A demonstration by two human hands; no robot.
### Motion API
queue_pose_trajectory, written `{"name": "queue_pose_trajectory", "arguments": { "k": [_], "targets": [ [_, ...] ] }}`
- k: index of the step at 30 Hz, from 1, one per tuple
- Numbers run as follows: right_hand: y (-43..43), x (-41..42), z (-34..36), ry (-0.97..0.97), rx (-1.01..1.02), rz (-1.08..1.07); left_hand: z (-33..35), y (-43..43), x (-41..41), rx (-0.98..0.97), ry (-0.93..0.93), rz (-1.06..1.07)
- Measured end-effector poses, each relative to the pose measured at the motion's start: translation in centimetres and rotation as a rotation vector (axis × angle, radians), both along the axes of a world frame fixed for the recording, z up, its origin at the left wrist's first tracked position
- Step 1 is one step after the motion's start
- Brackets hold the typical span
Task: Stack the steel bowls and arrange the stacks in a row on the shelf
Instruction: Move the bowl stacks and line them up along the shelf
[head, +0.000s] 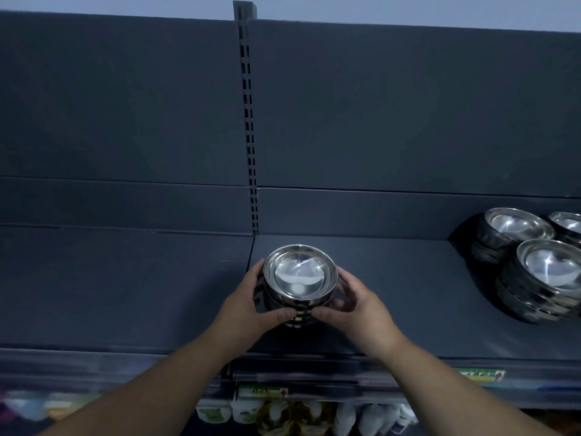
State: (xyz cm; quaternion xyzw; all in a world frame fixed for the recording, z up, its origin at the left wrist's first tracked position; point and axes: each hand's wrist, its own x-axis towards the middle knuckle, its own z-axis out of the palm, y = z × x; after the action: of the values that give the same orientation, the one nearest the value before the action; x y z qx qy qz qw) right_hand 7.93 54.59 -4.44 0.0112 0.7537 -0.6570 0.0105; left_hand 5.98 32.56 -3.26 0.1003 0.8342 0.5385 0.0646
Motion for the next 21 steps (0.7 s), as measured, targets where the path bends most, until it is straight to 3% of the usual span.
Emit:
{"name": "queue_pose_trajectory", "arguments": {
  "k": [13, 21],
  "targets": [
    [-2.0, 0.2, 0.1, -0.027, -0.006, -0.022, -0.5, -1.3, -0.5, 0.012, -0.008, -0.009],
    [-2.7, 0.8, 0.6, -0.065, 0.241, -0.058, -1.2, -1.5, -0.3, -0.042, -0.051, 0.002]
  ]
}}
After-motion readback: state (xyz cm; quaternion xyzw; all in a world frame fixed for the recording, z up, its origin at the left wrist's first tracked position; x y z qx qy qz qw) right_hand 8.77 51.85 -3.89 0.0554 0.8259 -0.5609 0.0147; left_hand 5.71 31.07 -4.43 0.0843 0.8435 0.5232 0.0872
